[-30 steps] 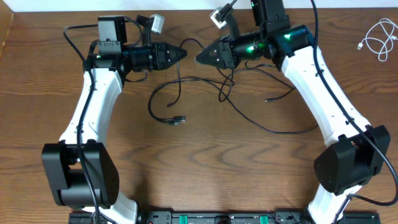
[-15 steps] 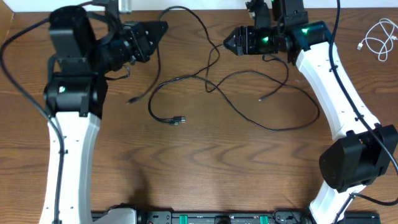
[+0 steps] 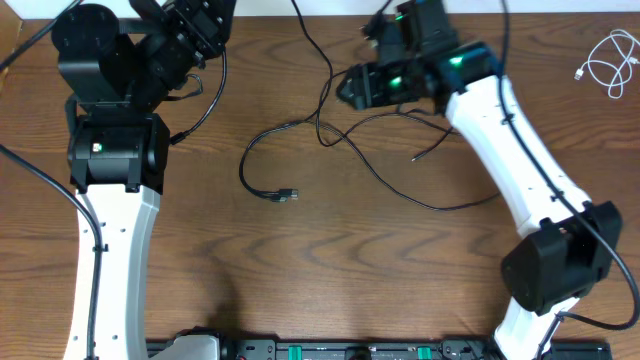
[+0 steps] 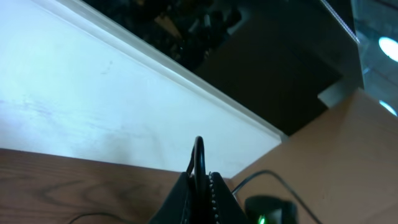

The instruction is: Untangle cables

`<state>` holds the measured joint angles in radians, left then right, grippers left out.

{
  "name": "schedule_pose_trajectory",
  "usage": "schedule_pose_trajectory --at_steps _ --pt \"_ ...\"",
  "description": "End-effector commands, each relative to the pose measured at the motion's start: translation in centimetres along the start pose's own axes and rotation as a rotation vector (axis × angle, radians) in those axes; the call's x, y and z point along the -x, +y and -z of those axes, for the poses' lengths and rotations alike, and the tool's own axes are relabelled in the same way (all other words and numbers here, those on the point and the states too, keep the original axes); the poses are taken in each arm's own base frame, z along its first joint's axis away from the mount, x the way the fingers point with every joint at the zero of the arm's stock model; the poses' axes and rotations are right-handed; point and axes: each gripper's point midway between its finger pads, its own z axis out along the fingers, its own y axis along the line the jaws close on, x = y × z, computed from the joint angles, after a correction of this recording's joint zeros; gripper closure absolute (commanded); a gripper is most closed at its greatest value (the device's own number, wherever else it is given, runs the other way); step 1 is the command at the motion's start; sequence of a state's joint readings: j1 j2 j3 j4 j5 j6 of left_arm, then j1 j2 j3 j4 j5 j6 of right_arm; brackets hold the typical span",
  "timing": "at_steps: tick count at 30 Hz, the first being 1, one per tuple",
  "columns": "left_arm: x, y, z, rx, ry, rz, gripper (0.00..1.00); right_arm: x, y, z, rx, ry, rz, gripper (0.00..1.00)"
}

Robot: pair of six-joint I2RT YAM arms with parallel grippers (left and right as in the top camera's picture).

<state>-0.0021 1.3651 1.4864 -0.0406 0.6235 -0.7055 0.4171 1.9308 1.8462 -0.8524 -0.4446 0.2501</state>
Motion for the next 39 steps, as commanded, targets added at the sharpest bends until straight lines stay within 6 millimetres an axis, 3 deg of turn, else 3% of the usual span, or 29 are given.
schedule_pose_trajectory --at_steps 1,4,9,12,21,22,24,25,28,35,39 --pt "1.3 0.0 0.5 0.035 -0.06 0.038 0.93 -1.6 0.5 -3.6 -0.029 0.056 0.054 0.42" --pt "1.1 0.6 0.6 0.058 -0.052 0.05 0.93 -2.3 0.6 -5.9 -0.044 0.077 0.057 0.47" --pt "1.3 1.5 0.9 0.087 -0.054 0.063 0.93 -3.4 -1.6 -9.8 -0.165 0.091 -0.057 0.58" --pt "1.5 1.9 1.1 0.096 -0.06 0.064 0.93 -3.3 -1.9 -12.6 -0.162 0.065 -0.098 0.59" --pt "1.3 2.4 1.1 0.121 -0.054 0.049 0.93 -5.0 -2.4 -17.6 -0.172 0.077 -0.117 0.65" --pt "1.3 2.6 1.2 0.13 -0.055 0.053 0.93 -5.0 -2.4 -17.8 -0.171 0.075 -0.115 0.69" --pt "1.2 2.8 1.2 0.138 -0.051 0.032 0.93 -4.9 -2.5 -17.9 -0.176 0.069 -0.114 0.92" --pt "1.3 2.8 1.2 0.142 -0.053 0.007 0.93 -4.8 -2.9 -17.8 -0.197 0.06 -0.112 0.99" --pt "2.3 4.0 1.5 0.211 -0.112 -0.021 0.93 -3.8 -4.2 -15.8 -0.278 0.03 -0.12 0.99" --pt "5.4 7.0 3.2 0.422 -0.28 -0.115 0.93 -0.2 -8.0 -4.0 -0.458 -0.062 -0.149 0.99" --pt "6.9 7.0 4.5 0.461 -0.333 -0.154 0.93 0.8 -10.6 1.4 -0.49 -0.1 -0.219 0.99"
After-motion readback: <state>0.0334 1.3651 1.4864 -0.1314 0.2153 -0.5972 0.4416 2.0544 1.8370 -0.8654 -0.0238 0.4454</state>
